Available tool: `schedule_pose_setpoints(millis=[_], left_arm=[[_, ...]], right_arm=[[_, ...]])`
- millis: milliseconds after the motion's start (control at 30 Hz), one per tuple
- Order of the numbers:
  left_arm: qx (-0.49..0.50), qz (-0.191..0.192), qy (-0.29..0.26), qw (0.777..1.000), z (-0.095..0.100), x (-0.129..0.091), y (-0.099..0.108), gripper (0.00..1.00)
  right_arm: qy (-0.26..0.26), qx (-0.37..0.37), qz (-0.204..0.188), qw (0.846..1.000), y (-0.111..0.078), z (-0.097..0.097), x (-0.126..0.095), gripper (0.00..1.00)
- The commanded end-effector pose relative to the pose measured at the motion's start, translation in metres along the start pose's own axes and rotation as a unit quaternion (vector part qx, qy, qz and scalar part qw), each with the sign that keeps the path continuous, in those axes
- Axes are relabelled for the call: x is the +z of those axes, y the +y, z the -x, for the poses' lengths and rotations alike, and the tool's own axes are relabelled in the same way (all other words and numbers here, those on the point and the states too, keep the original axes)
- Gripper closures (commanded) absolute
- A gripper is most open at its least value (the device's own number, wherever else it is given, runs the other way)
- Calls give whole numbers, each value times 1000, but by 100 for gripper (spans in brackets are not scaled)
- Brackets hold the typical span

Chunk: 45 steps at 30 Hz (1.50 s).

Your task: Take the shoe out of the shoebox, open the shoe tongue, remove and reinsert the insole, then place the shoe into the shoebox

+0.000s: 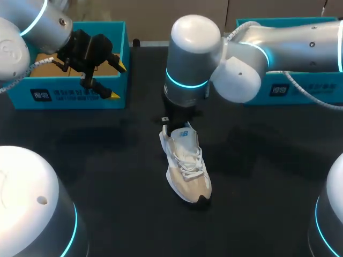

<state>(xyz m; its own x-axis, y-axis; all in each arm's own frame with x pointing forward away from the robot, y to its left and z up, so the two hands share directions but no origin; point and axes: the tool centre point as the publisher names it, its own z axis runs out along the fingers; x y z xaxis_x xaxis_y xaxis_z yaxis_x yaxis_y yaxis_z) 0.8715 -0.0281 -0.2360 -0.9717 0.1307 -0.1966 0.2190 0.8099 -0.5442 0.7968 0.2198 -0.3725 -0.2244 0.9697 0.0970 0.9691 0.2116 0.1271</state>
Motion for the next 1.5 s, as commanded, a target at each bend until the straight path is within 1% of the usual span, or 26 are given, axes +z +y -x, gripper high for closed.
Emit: schedule_pose_setpoints(millis=[33,100,233,433,567,733,800,967,1167,1267,1367,1500], left_arm=[[0,1,0,1000,0,0,0,0],[0,1,0,1000,0,0,0,0],[0,1,0,1000,0,0,0,0],[0,1,0,1000,0,0,0,0],[0,1,0,1000,0,0,0,0],[0,1,0,1000,0,0,0,0],[0,1,0,1000,0,0,0,0],[0,1,0,1000,0,0,0,0],[0,1,0,1000,0,0,0,0],[0,1,0,1000,0,0,0,0],[0,1,0,1000,0,0,0,0],[0,1,0,1000,0,0,0,0]], right_arm=[[-13,2,2,1000,2,0,-3,100],[-17,6,16,1000,2,0,-12,100],[-26,-1,25,999,7,-3,-25,100],[-23,-12,35,999,13,-11,-29,100],[-8,-10,40,999,16,-11,-20,100],[-3,-16,34,999,20,-14,-9,100],[-8,-16,23,1000,19,-13,-1,100],[-2,-7,23,1000,17,-9,11,100],[-6,9,17,1000,13,-4,27,100],[-21,12,2,1000,11,-4,32,100],[-33,14,-5,999,11,-3,33,100],[-41,13,-5,999,11,0,27,100]])
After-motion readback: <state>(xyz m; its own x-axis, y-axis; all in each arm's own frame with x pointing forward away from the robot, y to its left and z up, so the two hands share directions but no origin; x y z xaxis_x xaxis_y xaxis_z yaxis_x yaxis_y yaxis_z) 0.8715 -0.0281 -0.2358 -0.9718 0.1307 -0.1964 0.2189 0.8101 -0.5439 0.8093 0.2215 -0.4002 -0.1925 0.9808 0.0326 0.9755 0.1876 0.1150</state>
